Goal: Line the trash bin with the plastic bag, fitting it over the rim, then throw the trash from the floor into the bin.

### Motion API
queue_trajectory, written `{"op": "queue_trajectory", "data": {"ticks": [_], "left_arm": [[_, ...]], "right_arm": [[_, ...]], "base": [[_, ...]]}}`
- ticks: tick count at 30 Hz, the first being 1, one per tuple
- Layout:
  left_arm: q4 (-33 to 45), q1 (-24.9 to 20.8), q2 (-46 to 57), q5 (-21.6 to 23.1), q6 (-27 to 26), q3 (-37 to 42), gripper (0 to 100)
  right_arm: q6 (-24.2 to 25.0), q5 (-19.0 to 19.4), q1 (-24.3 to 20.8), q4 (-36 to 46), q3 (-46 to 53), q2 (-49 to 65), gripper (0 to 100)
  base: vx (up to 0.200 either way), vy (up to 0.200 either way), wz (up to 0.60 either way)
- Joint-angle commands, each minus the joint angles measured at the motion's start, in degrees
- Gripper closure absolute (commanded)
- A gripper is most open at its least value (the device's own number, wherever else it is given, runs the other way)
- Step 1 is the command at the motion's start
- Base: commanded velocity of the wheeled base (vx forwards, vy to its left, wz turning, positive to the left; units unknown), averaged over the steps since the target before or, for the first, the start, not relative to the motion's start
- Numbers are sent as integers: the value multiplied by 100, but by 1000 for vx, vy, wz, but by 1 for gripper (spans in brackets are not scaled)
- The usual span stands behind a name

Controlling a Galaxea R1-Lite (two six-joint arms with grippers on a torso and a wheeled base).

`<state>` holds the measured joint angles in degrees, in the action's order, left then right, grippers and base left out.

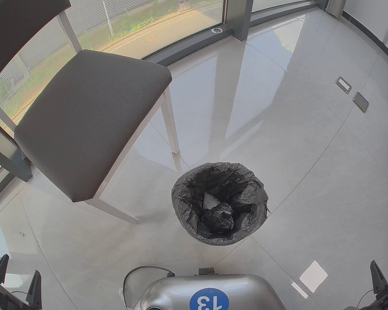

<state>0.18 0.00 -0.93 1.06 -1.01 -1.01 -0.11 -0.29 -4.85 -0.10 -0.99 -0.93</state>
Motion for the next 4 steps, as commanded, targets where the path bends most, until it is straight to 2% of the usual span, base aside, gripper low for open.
{"op": "queue_trajectory", "data": {"ticks": [1, 4], "left_arm": [[-1, 0, 93, -1, 5, 84, 0], [-1, 0, 93, -1, -4, 75, 0]], "right_arm": [[11, -15, 2, 1, 99, 93, 0], [2, -15, 2, 1, 99, 93, 0]], "base": [[0, 0, 0], [0, 0, 0]]}}
